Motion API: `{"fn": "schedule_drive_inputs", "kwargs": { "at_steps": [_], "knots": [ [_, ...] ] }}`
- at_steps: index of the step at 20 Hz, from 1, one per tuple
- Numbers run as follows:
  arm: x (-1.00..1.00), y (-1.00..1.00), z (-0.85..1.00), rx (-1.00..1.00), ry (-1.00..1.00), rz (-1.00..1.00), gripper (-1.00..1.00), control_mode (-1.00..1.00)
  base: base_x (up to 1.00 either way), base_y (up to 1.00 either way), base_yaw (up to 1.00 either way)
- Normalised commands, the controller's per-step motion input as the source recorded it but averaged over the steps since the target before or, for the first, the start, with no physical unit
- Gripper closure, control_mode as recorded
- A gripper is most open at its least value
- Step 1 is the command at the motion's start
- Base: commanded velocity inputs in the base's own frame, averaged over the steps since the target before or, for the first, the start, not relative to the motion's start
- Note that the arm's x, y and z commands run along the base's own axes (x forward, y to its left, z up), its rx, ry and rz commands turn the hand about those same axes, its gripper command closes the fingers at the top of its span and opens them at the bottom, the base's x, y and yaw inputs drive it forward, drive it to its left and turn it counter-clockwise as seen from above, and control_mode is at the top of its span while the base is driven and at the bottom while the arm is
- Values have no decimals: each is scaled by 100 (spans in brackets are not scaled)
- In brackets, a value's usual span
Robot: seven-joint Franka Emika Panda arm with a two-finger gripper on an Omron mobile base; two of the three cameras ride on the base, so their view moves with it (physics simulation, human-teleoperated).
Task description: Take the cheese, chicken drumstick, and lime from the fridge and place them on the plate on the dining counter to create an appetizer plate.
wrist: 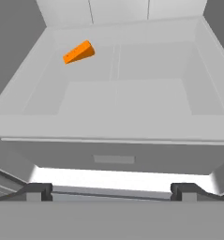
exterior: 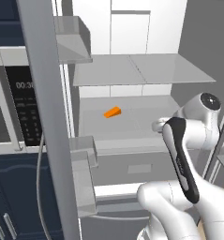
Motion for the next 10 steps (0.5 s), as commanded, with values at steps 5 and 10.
{"fn": "schedule_drive_inputs", "kwargs": {
  "at_steps": [5, 10],
  "knots": [
    [1, 14, -33, 0, -1, 0, -100, -100, 0, 0, 0],
    [2, 3, -14, 0, -6, 0, -100, -100, 0, 0, 0]
  ]
}}
